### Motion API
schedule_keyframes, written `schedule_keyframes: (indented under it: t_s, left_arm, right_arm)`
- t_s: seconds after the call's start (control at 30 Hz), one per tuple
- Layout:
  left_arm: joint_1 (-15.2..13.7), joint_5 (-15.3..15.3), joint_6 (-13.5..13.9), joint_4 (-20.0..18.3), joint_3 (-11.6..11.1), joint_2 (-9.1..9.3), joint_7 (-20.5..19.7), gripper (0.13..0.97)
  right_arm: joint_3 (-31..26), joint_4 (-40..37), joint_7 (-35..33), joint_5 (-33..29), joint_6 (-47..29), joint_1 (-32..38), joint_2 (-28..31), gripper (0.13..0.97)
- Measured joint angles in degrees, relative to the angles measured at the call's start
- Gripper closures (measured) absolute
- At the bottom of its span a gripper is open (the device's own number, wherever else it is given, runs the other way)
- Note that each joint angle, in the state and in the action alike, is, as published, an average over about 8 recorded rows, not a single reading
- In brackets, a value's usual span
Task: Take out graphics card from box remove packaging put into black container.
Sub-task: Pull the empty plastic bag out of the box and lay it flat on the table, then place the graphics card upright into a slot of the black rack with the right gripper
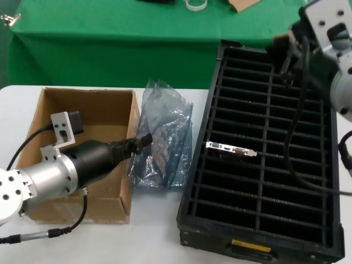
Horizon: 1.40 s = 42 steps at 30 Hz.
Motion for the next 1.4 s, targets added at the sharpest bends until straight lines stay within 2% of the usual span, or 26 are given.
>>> schedule_keyframes:
  t_s: [0.13, 0.27, 0.5, 0.7, 0.83, 1.0, 1.2, 1.37, 1.4]
  left_arm:
    - [0.7, 2.53, -0.07, 0.24, -1.03, 0.83, -2.4, 0.943]
    - [1.64, 4.45, 0.09, 0.36, -2.71, 1.57, -3.88, 0.91]
    - [3.66, 8.34, 0.4, 0.46, -6.62, 2.72, -5.87, 0.886]
    - [6.17, 10.46, 0.64, 0.69, -11.38, 3.97, -5.33, 0.787]
    - [8.68, 9.25, 1.4, 0.71, -16.35, 5.36, -1.75, 0.73]
    - [13.1, 5.14, 3.54, -0.3, -25.13, 7.6, 6.14, 0.607]
    - [18.31, 0.33, 6.4, -2.59, -34.83, 9.98, 15.07, 0.481]
    - [21.53, -2.52, 8.55, -3.99, -40.51, 11.68, 20.55, 0.353]
    - [21.98, -2.95, 8.95, -4.12, -41.37, 12.0, 21.44, 0.353]
  right_arm:
    - [-0.15, -0.91, -0.4, 2.02, -0.35, 2.89, 0.72, 0.904]
    - [-4.65, -3.91, 3.55, 7.3, -0.47, 8.39, 4.81, 0.904]
    - [-21.64, -14.07, 17.72, 24.37, -0.53, 23.75, 16.4, 0.904]
    - [-36.85, -23.69, 25.58, 39.7, -0.54, 37.25, 21.62, 0.904]
    - [-44.33, -30.58, 27.05, 48.36, -0.54, 43.76, 21.75, 0.904]
    - [-48.67, -39.85, 24.68, 54.37, -0.54, 47.51, 18.77, 0.904]
    - [-48.07, -51.1, 18.13, 54.78, 0.64, 47.69, 13.37, 0.904]
    - [-45.5, -60.86, 11.35, 52.54, 4.82, 46.55, 8.83, 0.904]
    - [-44.95, -62.9, 9.97, 52.08, 5.94, 46.32, 7.96, 0.904]
